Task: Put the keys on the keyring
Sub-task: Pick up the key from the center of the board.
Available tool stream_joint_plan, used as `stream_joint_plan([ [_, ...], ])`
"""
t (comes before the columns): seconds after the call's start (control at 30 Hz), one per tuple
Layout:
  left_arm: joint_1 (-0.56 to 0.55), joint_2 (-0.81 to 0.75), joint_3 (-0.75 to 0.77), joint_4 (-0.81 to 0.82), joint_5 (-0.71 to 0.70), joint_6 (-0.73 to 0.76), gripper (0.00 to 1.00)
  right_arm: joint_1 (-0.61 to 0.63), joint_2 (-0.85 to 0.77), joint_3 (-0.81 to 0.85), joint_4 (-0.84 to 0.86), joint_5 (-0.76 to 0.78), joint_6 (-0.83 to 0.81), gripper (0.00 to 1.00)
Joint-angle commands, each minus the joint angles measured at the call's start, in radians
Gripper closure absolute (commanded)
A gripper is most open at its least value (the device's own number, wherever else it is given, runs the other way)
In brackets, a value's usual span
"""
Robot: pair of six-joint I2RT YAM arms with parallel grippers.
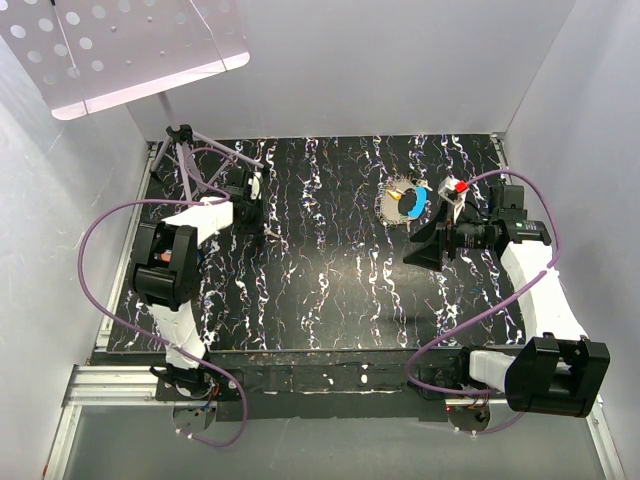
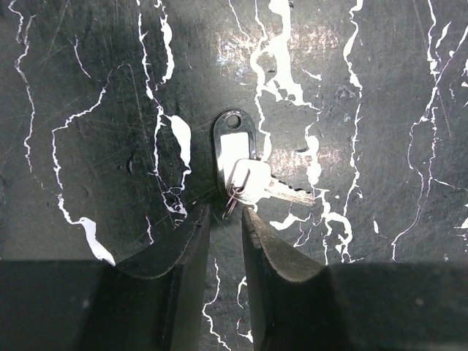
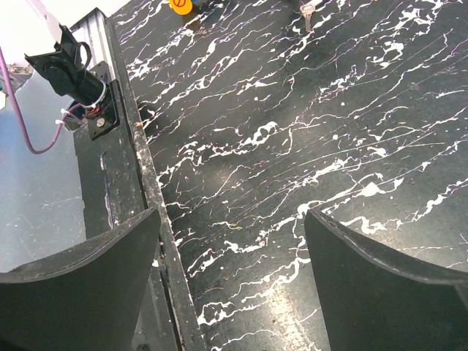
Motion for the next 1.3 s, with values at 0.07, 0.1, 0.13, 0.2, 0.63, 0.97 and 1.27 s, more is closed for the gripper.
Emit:
stream_joint_plan([
  [0.07, 0.007, 0.009, 0.035, -0.015, 0.032, 0.02, 0.78, -0.004, 0.005, 0.019, -0.011, -0.029, -0.023, 0.12],
  [0.1, 0.007, 0.01, 0.035, -0.015, 0.033, 0.018, 0.79, -0.004, 0.005, 0.019, -0.011, -0.028, -0.023, 0.12],
  [0.13, 0.008, 0.012, 0.035, -0.015, 0.033, 0.019, 0.8, -0.004, 0.005, 0.019, -0.014, -0.026, -0.023, 0.12],
  [0.2, 0.007, 0.012, 0.035, -0.014, 0.035, 0.021, 0.81, -0.003, 0.006, 0.021, -0.012, -0.026, -0.024, 0.12],
  [0.63, 0.008, -0.077, 0.002, 0.003, 0.157, 0.113, 1.0, -0.004, 0.005, 0.031, -0.072, -0.031, -0.101, 0.12],
  [0.97, -0.263, -0.465, -0.182, 0.101, 0.521, 0.515, 1.0, 0.003, -0.017, 0.103, -0.291, -0.015, -0.431, 0.11],
  [1.27, -0.548, -0.572, -0.221, 0.333, 0.624, 0.517, 1.0, 0.097, 0.171, 0.369, -0.856, -0.156, -0.903, 0.19],
])
